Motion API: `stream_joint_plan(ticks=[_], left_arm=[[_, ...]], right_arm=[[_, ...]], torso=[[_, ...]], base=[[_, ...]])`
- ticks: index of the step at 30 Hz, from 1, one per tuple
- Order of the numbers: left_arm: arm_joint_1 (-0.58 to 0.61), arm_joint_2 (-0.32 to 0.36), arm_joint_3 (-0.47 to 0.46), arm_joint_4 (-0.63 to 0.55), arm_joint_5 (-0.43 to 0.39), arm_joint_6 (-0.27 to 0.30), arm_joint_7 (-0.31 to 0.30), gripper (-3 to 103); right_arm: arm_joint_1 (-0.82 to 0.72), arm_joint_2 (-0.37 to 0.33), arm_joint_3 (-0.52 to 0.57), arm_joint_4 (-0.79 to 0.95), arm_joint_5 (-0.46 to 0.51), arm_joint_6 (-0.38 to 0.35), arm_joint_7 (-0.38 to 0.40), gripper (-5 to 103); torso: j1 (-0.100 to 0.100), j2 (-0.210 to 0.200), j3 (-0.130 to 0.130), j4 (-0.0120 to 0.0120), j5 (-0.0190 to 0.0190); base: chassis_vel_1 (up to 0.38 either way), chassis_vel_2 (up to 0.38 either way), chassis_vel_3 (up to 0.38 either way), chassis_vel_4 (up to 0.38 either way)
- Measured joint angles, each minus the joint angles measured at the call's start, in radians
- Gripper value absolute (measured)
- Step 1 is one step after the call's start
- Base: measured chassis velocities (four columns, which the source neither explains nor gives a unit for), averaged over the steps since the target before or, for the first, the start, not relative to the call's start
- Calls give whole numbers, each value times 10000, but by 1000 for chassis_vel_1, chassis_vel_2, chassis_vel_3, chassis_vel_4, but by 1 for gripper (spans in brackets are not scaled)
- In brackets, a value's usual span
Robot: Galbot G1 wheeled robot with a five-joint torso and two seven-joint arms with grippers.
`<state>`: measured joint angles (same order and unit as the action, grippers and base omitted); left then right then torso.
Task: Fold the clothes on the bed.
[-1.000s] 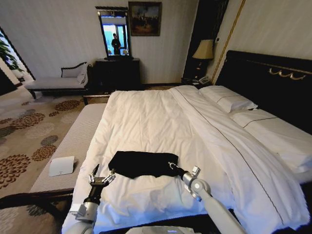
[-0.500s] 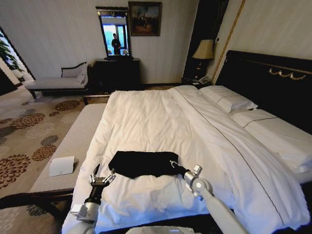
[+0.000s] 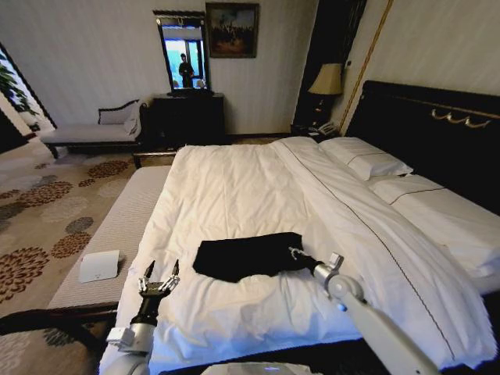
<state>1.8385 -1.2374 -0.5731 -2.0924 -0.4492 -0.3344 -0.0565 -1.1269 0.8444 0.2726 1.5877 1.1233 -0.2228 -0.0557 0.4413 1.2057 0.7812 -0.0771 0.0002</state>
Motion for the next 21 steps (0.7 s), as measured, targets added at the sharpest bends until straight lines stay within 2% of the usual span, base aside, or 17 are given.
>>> stream_joint_plan(ticks=[7,11,15,21], left_arm=[[245,-100,-81,-30,-73,-210,96,87],[407,-110,-234,-92,-180,-288,121,94],[459,-110,-341,-159,-219,-292,103,100],[492,-151,-584,-280,-374,-232,70,100]], right_arm=[[634,-423,-89,-1007,-643,215,-268,4],[671,-326,-103,-1142,-772,250,-273,4],[567,-113,-100,-637,-776,243,-95,4],[632,557,-205,1026,-125,52,791,4]], torso=[[0,0,0,0,-1],[0,0,0,0,-1],[-1,0,-1,-2,-1],[-1,0,-1,2,-8]], base=[[0,0,0,0],[0,0,0,0],[0,0,0,0],[0,0,0,0]])
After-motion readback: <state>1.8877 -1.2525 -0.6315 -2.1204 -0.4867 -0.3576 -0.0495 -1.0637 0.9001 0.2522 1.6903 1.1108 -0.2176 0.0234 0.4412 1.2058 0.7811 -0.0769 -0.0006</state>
